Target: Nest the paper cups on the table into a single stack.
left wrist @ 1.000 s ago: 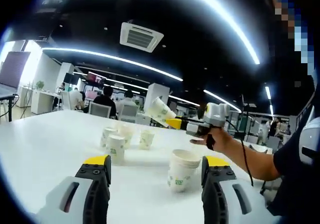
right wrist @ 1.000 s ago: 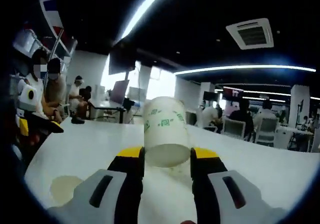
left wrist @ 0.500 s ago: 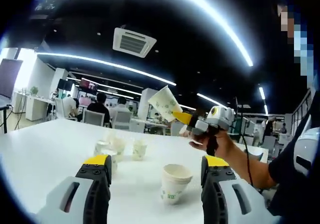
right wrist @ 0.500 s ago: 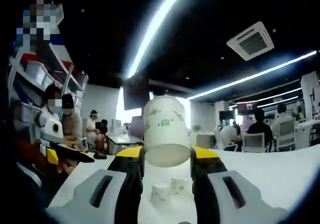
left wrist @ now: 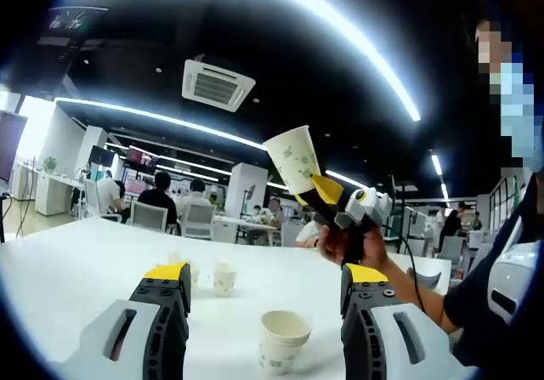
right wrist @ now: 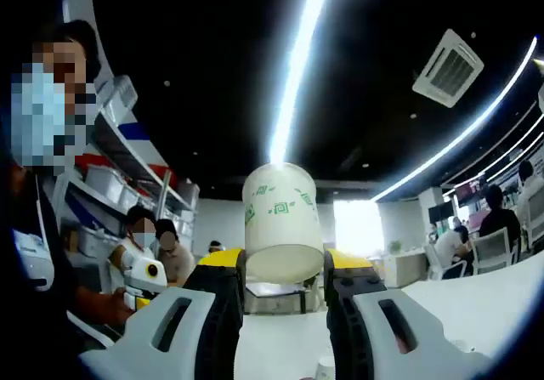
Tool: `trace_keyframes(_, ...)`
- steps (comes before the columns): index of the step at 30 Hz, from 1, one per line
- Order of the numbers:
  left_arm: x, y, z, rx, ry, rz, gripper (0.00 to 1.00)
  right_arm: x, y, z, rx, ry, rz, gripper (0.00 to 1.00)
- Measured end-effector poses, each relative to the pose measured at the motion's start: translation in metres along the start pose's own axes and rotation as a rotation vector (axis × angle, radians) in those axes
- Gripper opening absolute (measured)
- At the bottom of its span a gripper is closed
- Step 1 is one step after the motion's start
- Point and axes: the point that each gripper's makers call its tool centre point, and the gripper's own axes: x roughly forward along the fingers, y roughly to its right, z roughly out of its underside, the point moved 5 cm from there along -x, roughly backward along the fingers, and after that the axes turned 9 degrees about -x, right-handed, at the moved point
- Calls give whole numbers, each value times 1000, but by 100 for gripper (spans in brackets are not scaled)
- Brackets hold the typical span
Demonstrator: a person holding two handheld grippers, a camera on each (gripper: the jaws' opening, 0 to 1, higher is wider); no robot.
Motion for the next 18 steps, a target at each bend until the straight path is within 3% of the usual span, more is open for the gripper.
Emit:
trace_keyframes(7, 13, 14, -13, 17, 29, 31, 75, -5, 2, -5, 67, 48, -28, 38)
trace_keyframes(10, 21, 20, -19, 22, 44, 53, 75, -10, 3, -14, 121, 102, -51, 38)
trace_keyframes(18, 48, 45, -46, -4, 114, 158, 74, -19, 2, -25, 178, 152, -100, 38)
